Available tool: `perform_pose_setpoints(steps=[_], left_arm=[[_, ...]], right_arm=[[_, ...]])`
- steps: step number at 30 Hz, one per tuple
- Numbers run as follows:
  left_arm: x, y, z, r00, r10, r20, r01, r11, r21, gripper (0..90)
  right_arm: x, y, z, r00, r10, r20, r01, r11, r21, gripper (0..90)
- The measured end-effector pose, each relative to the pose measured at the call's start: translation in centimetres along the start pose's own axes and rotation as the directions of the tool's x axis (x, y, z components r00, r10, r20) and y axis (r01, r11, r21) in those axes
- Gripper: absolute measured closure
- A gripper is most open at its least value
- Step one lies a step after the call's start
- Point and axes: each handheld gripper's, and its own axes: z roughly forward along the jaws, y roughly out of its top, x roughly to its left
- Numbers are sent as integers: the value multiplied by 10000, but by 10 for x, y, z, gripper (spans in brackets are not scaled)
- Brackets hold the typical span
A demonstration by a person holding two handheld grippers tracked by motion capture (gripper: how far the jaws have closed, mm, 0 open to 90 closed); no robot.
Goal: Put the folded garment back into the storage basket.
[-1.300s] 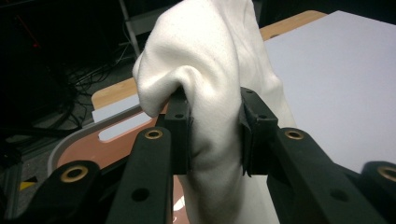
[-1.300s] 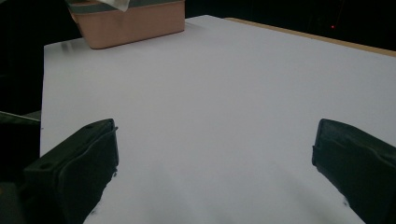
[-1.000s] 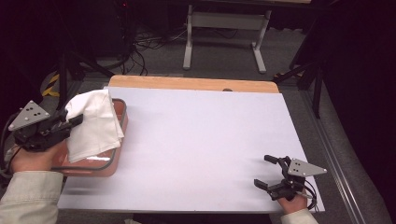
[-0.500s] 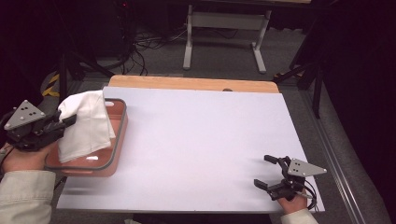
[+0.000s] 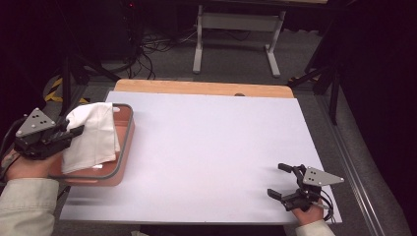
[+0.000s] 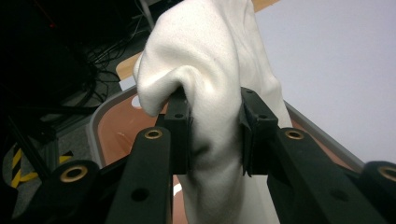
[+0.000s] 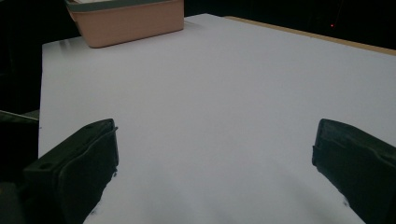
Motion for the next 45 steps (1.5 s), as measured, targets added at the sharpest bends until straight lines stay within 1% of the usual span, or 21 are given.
perform_pose_setpoints(steps=[2,8,10,12,15,19,20,24,30,33,36,38,39,40,41,43,45], left_arm=[[-1,-2,4,9994,308,164,-307,9995,-40,691],[-3,-4,10,9983,385,445,-388,9992,54,690],[-7,-5,14,9966,549,611,-554,9984,79,688],[-7,-5,14,9964,580,622,-588,9982,108,688],[-8,-7,18,9955,664,681,-689,9970,350,688],[-9,-9,19,9954,628,721,-663,9967,477,688],[-9,-10,21,9947,662,789,-705,9962,521,688],[-10,-13,24,9934,691,918,-768,9936,832,687],[-12,-16,25,9920,660,1078,-764,9925,949,687],[-12,-18,25,9918,623,1119,-732,9926,967,687],[-11,-22,26,9916,463,1208,-587,9931,1017,687],[-10,-22,27,9911,499,1234,-631,9924,1053,686],[-11,-23,27,9919,417,1199,-545,9930,1052,686],[-11,-23,28,9915,364,1249,-496,9933,1041,686],[-10,-23,28,9913,426,1244,-559,9929,1050,686],[-10,-24,30,9919,270,1240,-411,9927,1130,684],[-10,-24,31,9919,252,1244,-398,9924,1163,683]], right_arm=[[0,0,0,10000,1,13,-1,10000,-16,11],[0,0,0,10000,10,1,-10,10000,-12,11],[0,0,0,10000,20,-8,-20,10000,1,11],[0,0,0,10000,17,-3,-17,10000,3,11],[0,0,0,10000,19,-7,-19,10000,1,11],[0,0,0,10000,14,-7,-14,10000,4,11],[0,0,0,10000,2,1,-2,10000,-8,12],[0,0,0,10000,-8,9,8,10000,-15,11],[0,0,0,10000,-8,6,8,10000,-12,12],[0,0,0,10000,-1,-3,1,10000,-2,12],[0,0,0,10000,-13,-25,13,10000,-6,12],[0,0,0,10000,-4,-26,4,10000,-7,11],[0,0,0,10000,-4,-26,4,10000,-7,11],[0,0,0,10000,0,-24,0,10000,-7,12],[0,0,0,10000,-3,-21,3,10000,-5,12],[1,0,1,10000,4,-22,-4,10000,0,12],[1,0,1,10000,-4,-13,4,10000,3,12]])
